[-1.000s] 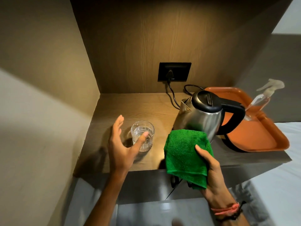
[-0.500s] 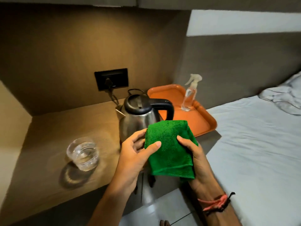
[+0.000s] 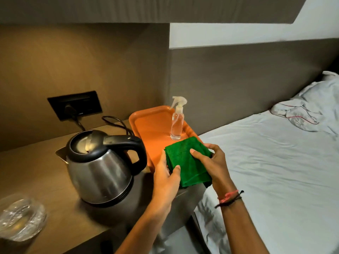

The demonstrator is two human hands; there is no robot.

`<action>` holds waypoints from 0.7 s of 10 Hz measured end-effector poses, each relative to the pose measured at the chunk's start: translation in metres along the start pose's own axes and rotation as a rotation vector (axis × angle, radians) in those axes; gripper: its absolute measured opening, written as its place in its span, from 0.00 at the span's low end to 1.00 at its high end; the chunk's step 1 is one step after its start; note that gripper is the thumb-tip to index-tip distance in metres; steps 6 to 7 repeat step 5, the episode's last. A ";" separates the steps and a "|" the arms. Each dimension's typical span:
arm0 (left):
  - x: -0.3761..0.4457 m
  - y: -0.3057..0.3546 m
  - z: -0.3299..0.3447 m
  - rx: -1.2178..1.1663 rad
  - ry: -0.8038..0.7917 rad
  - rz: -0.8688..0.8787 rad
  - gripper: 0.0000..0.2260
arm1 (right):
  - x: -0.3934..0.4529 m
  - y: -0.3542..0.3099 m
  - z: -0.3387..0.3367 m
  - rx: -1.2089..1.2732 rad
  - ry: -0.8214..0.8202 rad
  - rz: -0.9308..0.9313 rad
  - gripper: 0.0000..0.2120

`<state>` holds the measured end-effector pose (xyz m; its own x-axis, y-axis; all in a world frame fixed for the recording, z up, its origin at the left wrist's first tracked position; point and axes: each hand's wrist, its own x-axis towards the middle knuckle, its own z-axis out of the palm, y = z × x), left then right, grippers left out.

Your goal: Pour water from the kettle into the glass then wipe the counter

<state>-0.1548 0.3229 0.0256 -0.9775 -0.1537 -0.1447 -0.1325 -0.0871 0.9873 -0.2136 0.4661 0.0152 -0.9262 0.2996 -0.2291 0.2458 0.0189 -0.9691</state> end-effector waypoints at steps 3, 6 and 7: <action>0.066 -0.020 0.012 0.123 0.129 -0.199 0.26 | 0.079 0.001 0.032 -0.657 -0.168 -0.232 0.21; 0.055 -0.008 0.013 0.246 0.161 -0.164 0.26 | 0.059 0.002 0.038 -0.890 0.032 -0.495 0.19; 0.055 -0.008 0.013 0.246 0.161 -0.164 0.26 | 0.059 0.002 0.038 -0.890 0.032 -0.495 0.19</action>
